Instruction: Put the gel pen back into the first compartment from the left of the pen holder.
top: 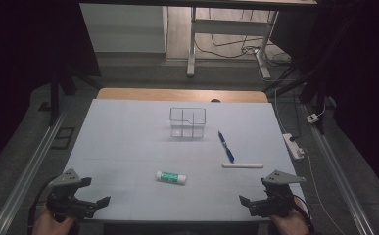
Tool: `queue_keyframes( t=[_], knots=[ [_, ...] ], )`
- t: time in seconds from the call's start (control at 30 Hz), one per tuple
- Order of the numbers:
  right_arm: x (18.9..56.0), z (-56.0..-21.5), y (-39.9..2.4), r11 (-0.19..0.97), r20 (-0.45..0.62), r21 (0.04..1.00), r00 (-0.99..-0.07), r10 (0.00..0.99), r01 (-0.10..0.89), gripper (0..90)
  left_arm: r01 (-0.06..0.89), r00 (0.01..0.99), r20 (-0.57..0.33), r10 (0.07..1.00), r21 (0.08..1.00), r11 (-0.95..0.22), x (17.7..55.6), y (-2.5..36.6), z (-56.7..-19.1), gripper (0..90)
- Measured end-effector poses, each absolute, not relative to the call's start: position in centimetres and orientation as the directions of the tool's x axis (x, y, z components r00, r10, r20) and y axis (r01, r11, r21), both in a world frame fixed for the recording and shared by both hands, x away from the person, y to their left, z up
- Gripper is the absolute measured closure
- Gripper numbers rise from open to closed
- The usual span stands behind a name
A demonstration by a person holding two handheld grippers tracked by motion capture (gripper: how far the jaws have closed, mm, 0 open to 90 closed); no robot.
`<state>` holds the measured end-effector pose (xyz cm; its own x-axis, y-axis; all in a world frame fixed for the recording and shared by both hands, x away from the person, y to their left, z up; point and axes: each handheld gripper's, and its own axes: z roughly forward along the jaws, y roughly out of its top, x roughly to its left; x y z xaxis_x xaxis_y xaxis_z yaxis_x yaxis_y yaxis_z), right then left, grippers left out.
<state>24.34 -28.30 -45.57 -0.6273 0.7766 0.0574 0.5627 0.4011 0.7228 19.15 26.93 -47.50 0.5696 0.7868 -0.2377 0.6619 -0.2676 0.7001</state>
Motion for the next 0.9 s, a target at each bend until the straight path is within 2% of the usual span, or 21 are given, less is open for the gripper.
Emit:
queue_keyframes(
  t=[0.4,0.57,0.9],
  knots=[
    [25.7,-44.8,-27.3,0.393,0.066,0.757,-0.66,0.748,0.522,0.0,0.667,0.57,-0.229,0.789,0.69,-0.281,19.2,26.8,-47.5,0.0],
    [27.4,-44.8,-26.9,0.366,0.106,0.769,-0.669,0.736,0.525,0.0,0.667,0.571,-0.23,0.789,0.689,-0.282,19.2,26.7,-47.6,0.0],
    [30.0,-44.9,-25.6,0.383,0.087,0.775,-0.685,0.723,0.503,0.0,0.675,0.559,-0.236,0.795,0.686,-0.271,19.3,26.9,-47.6,0.0]
  ],
)
